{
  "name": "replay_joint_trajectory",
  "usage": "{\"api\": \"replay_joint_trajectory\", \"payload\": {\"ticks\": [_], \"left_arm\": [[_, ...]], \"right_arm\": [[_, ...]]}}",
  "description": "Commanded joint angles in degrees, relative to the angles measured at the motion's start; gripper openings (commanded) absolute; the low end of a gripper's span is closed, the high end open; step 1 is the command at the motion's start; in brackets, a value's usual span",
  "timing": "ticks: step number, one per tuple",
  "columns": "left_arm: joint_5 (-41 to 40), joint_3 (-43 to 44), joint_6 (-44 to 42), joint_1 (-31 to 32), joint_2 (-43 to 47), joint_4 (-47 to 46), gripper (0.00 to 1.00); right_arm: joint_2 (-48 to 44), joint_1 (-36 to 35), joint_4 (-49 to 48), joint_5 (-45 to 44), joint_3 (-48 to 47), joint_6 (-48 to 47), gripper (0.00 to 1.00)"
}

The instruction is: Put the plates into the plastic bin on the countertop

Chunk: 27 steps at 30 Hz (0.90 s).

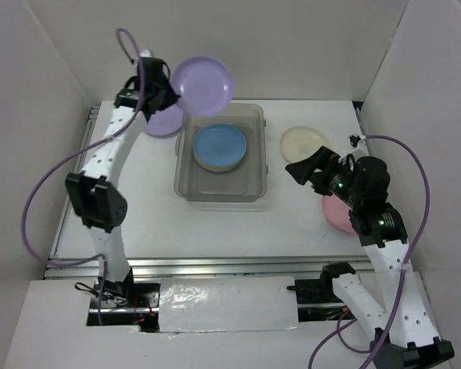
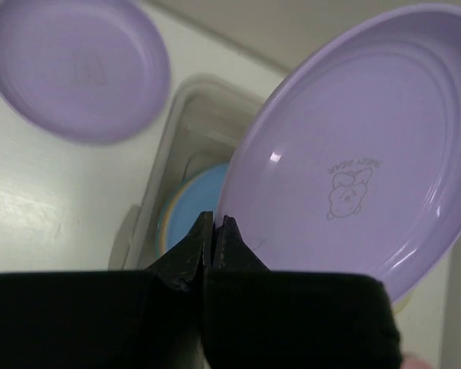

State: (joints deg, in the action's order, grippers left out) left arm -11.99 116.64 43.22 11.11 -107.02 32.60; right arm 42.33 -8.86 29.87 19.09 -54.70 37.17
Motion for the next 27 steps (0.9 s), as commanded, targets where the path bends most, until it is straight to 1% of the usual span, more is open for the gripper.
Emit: {"api": "replay_joint_trajectory", "payload": {"ticks": [1, 2, 4, 8, 11, 17, 20, 23, 24, 26, 27], "left_arm": [[4.85, 7.70, -4.99, 3.73, -8.19, 10.11, 0.00], [5.48, 8.42, -4.99, 4.17, -10.64, 10.12, 0.00], [6.80, 9.65, -5.25, 5.32, -12.85, 10.12, 0.00], [9.17, 6.59, -5.26, 7.25, -15.14, 7.22, 0.00], [8.21, 5.53, -4.82, 7.61, -16.55, 6.86, 0.00], [4.70, 6.76, -4.46, 7.26, -18.31, 9.32, 0.00], [4.87, 7.29, -4.37, 6.99, -18.84, 10.29, 0.09], [5.04, 6.59, -4.55, 6.90, -18.57, 9.68, 0.23], [5.05, 6.24, -4.81, 7.08, -18.40, 9.15, 0.38], [5.05, 5.88, -4.64, 7.34, -17.35, 8.89, 0.51], [4.70, 5.01, -4.73, 7.52, -15.95, 7.75, 0.61]], "right_arm": [[-2.34, 2.97, 2.21, 0.24, -4.53, -1.39, 1.00], [-2.34, 3.50, 2.73, 0.77, -4.72, -1.74, 1.00], [-2.16, 4.91, 3.35, 1.91, -4.63, -2.45, 1.00], [-2.60, 5.52, 2.48, 2.79, -3.40, -2.36, 1.00], [-2.25, 5.87, 2.21, 4.28, -2.96, -2.36, 1.00], [-2.16, 5.70, 2.04, 4.64, -2.87, -2.45, 1.00], [-1.98, 5.70, 1.34, 5.43, -2.61, -2.19, 1.00], [-1.81, 5.79, 0.90, 6.22, -2.43, -2.01, 1.00], [-1.72, 5.70, 0.81, 6.31, -2.52, -2.01, 1.00], [-1.81, 5.79, 0.89, 6.31, -2.52, -2.01, 1.00], [-1.72, 5.79, 0.89, 6.31, -2.61, -1.92, 1.00]]}}
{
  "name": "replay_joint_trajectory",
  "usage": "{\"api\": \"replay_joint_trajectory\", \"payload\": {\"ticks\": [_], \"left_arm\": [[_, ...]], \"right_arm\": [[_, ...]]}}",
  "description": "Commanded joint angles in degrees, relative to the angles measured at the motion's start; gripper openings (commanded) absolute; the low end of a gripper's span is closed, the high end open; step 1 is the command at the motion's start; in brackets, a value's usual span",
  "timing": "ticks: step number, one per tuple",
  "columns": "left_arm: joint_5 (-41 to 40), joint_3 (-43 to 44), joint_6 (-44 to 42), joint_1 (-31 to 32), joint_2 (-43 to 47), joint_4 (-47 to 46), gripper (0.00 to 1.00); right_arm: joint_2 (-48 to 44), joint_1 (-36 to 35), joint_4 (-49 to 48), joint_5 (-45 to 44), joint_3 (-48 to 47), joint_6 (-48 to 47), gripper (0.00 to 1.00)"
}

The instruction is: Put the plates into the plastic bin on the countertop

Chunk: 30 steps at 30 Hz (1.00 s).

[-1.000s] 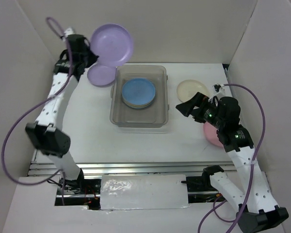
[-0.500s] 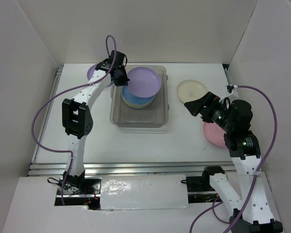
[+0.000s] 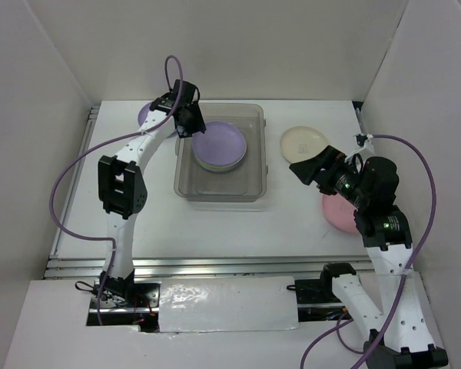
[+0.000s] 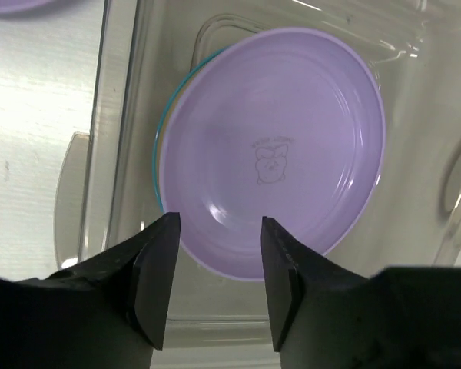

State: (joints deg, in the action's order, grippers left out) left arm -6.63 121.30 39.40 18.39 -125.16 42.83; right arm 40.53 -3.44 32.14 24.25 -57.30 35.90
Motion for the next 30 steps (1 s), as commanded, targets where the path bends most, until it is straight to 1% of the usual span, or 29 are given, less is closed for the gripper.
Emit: {"api": "replay_joint_trajectory", "payload": {"ticks": [1, 2, 3, 5, 6, 7, 8, 9, 10, 11, 12, 13, 14, 15, 16, 17, 18, 20, 21, 22, 23, 24, 25, 30], "left_arm": [[-1.27, -0.09, -0.81, 0.59, 2.99, -2.83, 0.66], [-1.02, -0.27, -0.99, 0.68, 3.78, -3.01, 0.71], [-1.10, 0.08, -0.81, 0.68, 5.09, -3.01, 0.84], [-2.76, 0.69, -1.16, 0.59, 7.90, -2.32, 0.99], [-4.25, 0.70, -1.08, 0.42, 9.31, -1.79, 0.99], [-7.83, 0.26, -0.47, -0.54, 10.63, -1.52, 0.99], [-9.09, -2.61, 1.28, -1.51, 14.12, -1.96, 0.99], [-10.14, -4.82, 2.34, -2.91, 15.72, -2.74, 0.99], [-10.68, -6.93, 3.48, -6.40, 17.04, -4.84, 0.99], [-10.59, -11.13, 4.71, -8.53, 18.19, -5.73, 0.99], [-9.98, -12.82, 7.16, -10.64, 18.98, -6.78, 0.99], [-7.19, -13.97, 7.97, -14.92, 18.56, -8.36, 0.99], [-6.12, -14.15, 9.19, -16.70, 17.51, -8.64, 0.99], [-5.24, -13.37, 9.29, -18.03, 14.28, -8.64, 0.99], [-4.45, -11.80, 9.47, -20.56, 12.24, -8.55, 0.99], [-3.57, -8.56, 9.38, -21.29, 9.96, -8.20, 0.99], [-2.26, -7.49, 9.12, -22.16, 6.55, -9.07, 0.99], [0.73, -9.22, 7.81, -24.01, 4.85, -14.41, 0.99], [2.75, -10.89, 7.89, -24.71, 4.49, -20.79, 0.99], [3.81, -13.60, 8.50, -26.37, 4.23, -23.55, 0.99], [5.13, -14.06, 9.29, -27.09, 3.27, -26.19, 0.99], [6.10, -13.89, 9.64, -27.70, 2.39, -28.57, 0.99], [6.11, -12.15, 9.56, -28.23, 1.16, -28.94, 0.99], [6.19, -5.47, 6.40, -26.84, -6.92, -28.33, 0.99]], "right_arm": [[0.16, 0.19, -1.29, 1.24, -0.27, -0.83, 1.00], [0.16, 0.36, -1.20, 1.24, -0.27, -0.83, 1.00], [0.16, 0.37, -1.20, 1.33, -0.62, -0.83, 1.00], [0.25, 0.37, -1.03, 1.41, -0.80, -0.83, 1.00], [0.25, 0.37, -0.94, 1.41, -0.80, -0.74, 1.00], [0.25, 0.37, -1.11, 1.50, -0.88, -0.83, 1.00], [0.25, 0.37, -1.12, 1.59, -0.71, -0.83, 1.00], [0.25, 0.37, -1.29, 1.68, -0.54, -0.92, 1.00], [0.16, 0.28, -1.73, 1.76, 0.07, -0.75, 1.00], [0.07, 0.37, -2.08, 1.85, 0.34, -0.66, 1.00], [0.07, 0.28, -2.43, 2.38, 0.78, -0.48, 1.00], [0.07, 0.19, -3.39, 2.82, 1.65, -0.13, 1.00], [0.25, 0.28, -4.01, 3.17, 2.01, -0.13, 1.00], [0.33, 0.19, -4.54, 3.69, 2.28, 0.05, 1.00], [0.60, 0.10, -5.24, 4.57, 2.45, 0.40, 1.00], [0.86, 0.02, -5.68, 5.01, 2.89, 0.40, 1.00], [0.95, -0.16, -6.12, 5.45, 3.07, 0.40, 1.00], [1.56, -0.07, -7.53, 6.86, 3.33, 0.05, 1.00], [1.91, -0.07, -7.44, 7.39, 3.25, -1.17, 1.00], [2.79, -0.07, -7.10, 8.00, 2.64, -1.71, 1.00], [3.32, -0.07, -6.83, 8.44, 2.46, -2.15, 1.00], [3.58, -0.07, -6.83, 9.05, 2.63, -2.24, 1.00], [3.76, -0.25, -7.79, 9.67, 3.33, -2.24, 1.00], [3.94, -0.78, -8.94, 9.94, 4.74, -2.76, 1.00]]}}
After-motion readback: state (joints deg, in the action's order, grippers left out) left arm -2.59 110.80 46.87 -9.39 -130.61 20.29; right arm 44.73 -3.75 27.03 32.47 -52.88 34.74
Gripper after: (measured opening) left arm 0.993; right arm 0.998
